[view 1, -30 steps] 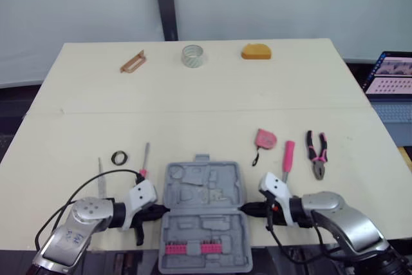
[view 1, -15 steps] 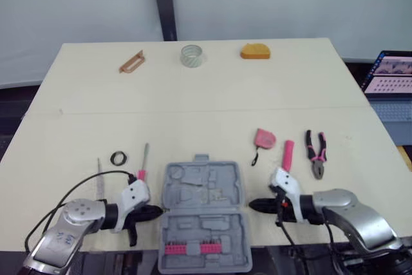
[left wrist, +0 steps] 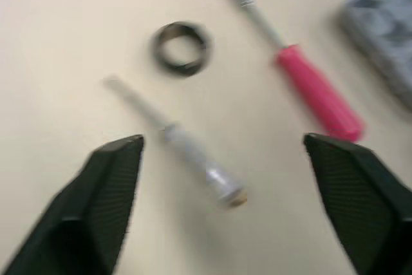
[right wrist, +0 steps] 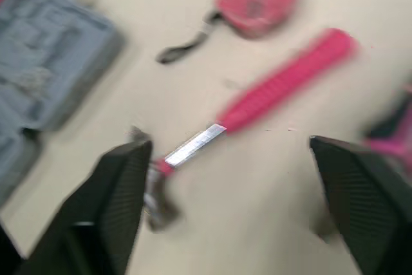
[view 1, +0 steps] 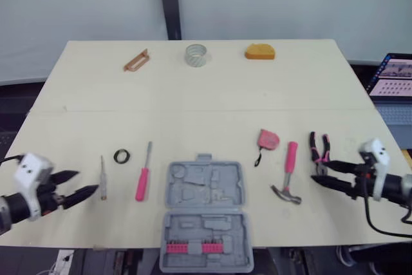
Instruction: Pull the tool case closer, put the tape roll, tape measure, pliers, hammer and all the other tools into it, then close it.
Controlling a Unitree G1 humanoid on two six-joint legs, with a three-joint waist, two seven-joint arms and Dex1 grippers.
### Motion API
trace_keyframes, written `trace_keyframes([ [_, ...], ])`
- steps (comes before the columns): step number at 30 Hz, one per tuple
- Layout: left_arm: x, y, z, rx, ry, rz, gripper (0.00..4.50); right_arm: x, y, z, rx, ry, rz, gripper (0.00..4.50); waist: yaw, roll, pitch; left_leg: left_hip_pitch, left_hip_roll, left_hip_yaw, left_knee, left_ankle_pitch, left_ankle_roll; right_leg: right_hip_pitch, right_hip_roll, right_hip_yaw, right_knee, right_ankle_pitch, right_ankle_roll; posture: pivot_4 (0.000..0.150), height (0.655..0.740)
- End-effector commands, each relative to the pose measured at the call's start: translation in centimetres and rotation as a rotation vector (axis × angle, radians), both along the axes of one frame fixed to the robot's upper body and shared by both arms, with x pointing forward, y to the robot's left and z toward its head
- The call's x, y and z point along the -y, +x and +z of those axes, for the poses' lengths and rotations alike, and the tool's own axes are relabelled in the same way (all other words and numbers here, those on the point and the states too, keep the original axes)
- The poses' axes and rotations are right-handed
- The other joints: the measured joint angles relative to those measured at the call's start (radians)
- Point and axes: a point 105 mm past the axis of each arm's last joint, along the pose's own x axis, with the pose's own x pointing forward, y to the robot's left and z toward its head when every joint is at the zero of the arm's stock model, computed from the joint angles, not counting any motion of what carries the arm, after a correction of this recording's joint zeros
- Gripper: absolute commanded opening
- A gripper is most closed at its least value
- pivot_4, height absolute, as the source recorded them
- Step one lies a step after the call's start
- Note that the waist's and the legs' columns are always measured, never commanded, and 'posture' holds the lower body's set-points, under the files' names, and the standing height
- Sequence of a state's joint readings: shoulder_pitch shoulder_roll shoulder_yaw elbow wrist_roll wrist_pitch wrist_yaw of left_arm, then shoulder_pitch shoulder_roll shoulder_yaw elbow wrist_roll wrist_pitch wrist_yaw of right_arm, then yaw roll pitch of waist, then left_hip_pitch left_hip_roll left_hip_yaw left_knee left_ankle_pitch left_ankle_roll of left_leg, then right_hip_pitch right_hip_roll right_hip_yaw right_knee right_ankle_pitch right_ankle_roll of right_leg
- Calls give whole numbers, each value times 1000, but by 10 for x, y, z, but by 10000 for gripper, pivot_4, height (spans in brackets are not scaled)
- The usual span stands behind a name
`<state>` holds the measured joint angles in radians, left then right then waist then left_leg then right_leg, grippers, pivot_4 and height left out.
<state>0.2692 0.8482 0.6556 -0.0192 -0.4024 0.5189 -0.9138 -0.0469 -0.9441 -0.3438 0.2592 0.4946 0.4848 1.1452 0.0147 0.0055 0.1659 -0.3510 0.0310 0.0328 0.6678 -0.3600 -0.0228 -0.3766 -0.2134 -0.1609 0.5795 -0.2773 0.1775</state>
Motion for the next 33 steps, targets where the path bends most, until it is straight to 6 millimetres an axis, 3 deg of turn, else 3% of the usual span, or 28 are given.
trace_keyframes([
  [1, -40, -10, 5, 50, 48, 143, 44705, 36, 1, 8, 65, -42, -112, 44263, -3, 0, 0, 0, 0, 0, 0, 0, 0, 0, 0, 0, 0, 0, 0, 1500, 7400],
  [8, -78, -24, -4, 106, 50, 324, 44705, 69, -1, 0, 98, -78, -243, 44263, -18, 0, 0, 0, 0, 0, -1, 0, 0, 0, 0, 0, 0, 0, 0, 1500, 7400],
  [17, -77, -21, -6, 109, 70, 304, 44705, 72, 0, -2, 111, -83, -254, 44263, -23, 0, 0, 1, 1, 1, -2, 0, 0, 0, 0, 0, 0, 0, 0, 1500, 7400],
  [20, -67, -15, -5, 106, 92, 242, 44705, 70, 2, 3, 129, -67, -245, 44263, -22, 0, 0, 1, 1, 1, -2, 0, 0, 0, 0, 0, 0, 0, 0, 1500, 7400],
  [24, -29, 9, 4, 132, 84, 53, 44705, 7, 12, 24, 159, 38, 0, 44263, -19, 0, 0, 1, 1, 1, -1, 0, 0, 0, 0, 0, 0, 0, 0, 1500, 7400],
  [28, 19, 37, 8, 142, 89, -184, 44705, -93, 18, 45, 195, 89, 343, 44263, -17, 0, 0, 2, 2, 1, -1, 0, -1, 0, 0, 0, 2, 0, 0, 1500, 7400],
  [33, 52, 60, 0, 118, 129, -356, 44705, -172, 15, 52, 231, 79, 607, 44263, -18, 0, 0, 1, 1, 1, 0, -1, -1, -1, 0, 0, 3, 0, 0, 1500, 7400],
])
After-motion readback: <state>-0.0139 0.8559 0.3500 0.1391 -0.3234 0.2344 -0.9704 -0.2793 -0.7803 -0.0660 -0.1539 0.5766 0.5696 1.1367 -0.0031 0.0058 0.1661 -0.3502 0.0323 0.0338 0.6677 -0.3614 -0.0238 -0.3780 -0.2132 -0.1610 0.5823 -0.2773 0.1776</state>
